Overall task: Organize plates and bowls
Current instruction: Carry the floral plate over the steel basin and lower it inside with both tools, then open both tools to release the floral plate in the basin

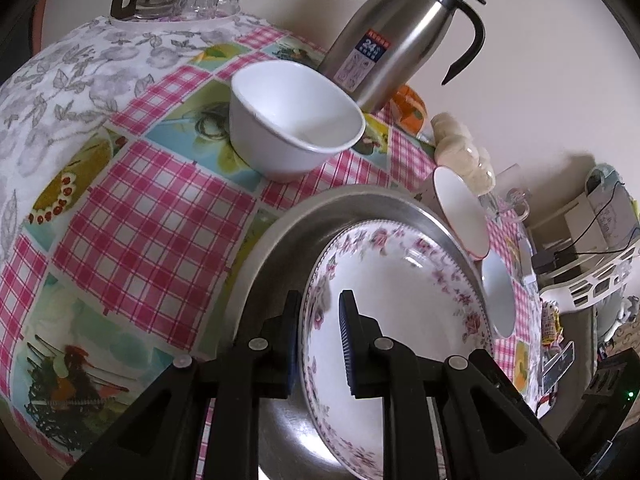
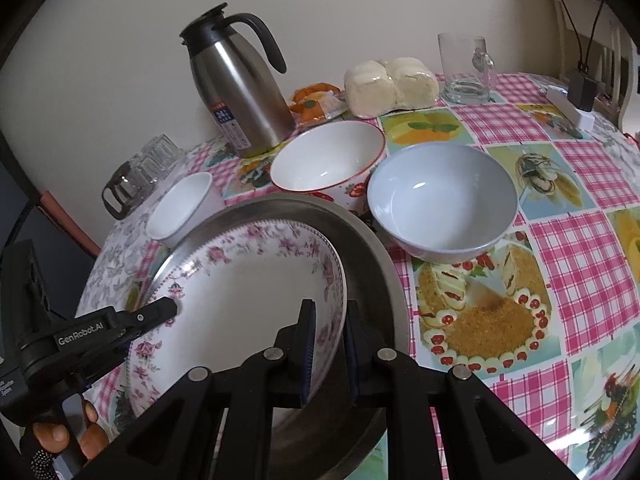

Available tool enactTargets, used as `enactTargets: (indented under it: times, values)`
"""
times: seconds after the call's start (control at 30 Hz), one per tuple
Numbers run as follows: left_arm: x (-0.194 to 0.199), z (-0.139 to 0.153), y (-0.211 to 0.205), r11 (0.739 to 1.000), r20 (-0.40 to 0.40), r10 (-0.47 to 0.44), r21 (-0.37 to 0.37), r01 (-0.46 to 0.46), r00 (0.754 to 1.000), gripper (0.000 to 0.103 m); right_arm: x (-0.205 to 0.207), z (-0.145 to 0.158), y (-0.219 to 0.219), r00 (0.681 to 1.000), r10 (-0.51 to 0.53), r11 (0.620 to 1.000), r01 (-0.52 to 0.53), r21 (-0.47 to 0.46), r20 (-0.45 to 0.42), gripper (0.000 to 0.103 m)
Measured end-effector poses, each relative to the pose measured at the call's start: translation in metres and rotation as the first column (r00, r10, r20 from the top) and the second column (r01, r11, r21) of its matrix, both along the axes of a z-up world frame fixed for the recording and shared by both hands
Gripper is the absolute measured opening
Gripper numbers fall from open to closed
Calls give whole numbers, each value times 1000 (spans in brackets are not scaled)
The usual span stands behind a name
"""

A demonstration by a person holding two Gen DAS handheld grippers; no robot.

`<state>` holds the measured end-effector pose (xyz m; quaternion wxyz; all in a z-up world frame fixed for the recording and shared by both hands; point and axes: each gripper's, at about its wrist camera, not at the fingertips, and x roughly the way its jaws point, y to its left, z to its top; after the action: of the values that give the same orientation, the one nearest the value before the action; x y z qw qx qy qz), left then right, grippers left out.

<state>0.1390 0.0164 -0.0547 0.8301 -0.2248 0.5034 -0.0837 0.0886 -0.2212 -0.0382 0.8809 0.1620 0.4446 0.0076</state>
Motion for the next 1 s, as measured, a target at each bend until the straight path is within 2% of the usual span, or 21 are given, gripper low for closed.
enactTargets:
  times: [0.1, 0.33, 0.57, 0.77, 1.0]
  values:
    - [0, 1, -1, 1000, -3, 0, 22, 0, 1000, 18, 2, -8, 0, 999, -8, 1000, 8, -14, -32, 17]
    - [-2, 1, -2, 999, -17, 3, 37, -2, 1000, 18, 3, -10, 3, 999, 2, 998, -4, -64, -36, 17]
    - [-3, -1, -4, 999, -69, -3, 48, 6, 998, 20, 3, -10, 10, 998, 17, 990, -25, -139, -61, 19]
    - [-4, -1, -6, 998, -100, -3, 56, 9, 995, 20, 3, -10, 14, 996, 38, 982, -52, -181, -79, 26]
    - [-3, 0, -10, 996, -103, -8, 86, 17, 995, 20, 4, -8, 23, 992, 77, 973, -96, -210, -97, 42]
